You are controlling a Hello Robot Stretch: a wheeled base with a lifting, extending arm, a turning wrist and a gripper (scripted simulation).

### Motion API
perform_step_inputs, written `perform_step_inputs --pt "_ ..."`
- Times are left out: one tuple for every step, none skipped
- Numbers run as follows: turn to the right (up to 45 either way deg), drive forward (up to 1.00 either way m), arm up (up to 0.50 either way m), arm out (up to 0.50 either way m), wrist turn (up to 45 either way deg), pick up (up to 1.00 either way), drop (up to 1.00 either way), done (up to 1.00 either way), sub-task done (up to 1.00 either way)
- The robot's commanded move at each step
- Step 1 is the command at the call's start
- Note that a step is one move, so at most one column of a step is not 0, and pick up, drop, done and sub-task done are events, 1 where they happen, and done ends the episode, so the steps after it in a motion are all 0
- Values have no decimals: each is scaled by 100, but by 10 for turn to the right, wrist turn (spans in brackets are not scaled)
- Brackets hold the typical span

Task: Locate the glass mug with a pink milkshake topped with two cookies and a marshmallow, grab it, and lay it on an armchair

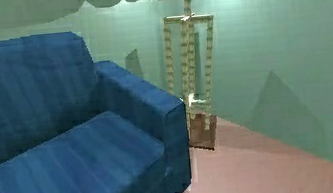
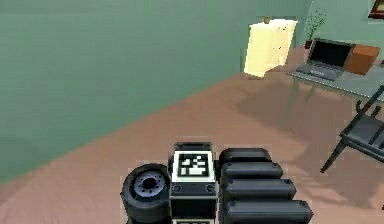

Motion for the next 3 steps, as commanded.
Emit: perform_step_inputs --pt "-450 0 0 0 0 0 0 0 0" --pt "-450 0 0 0 0 0 0 0 0" --pt "-450 0 0 0 0 0 0 0 0"
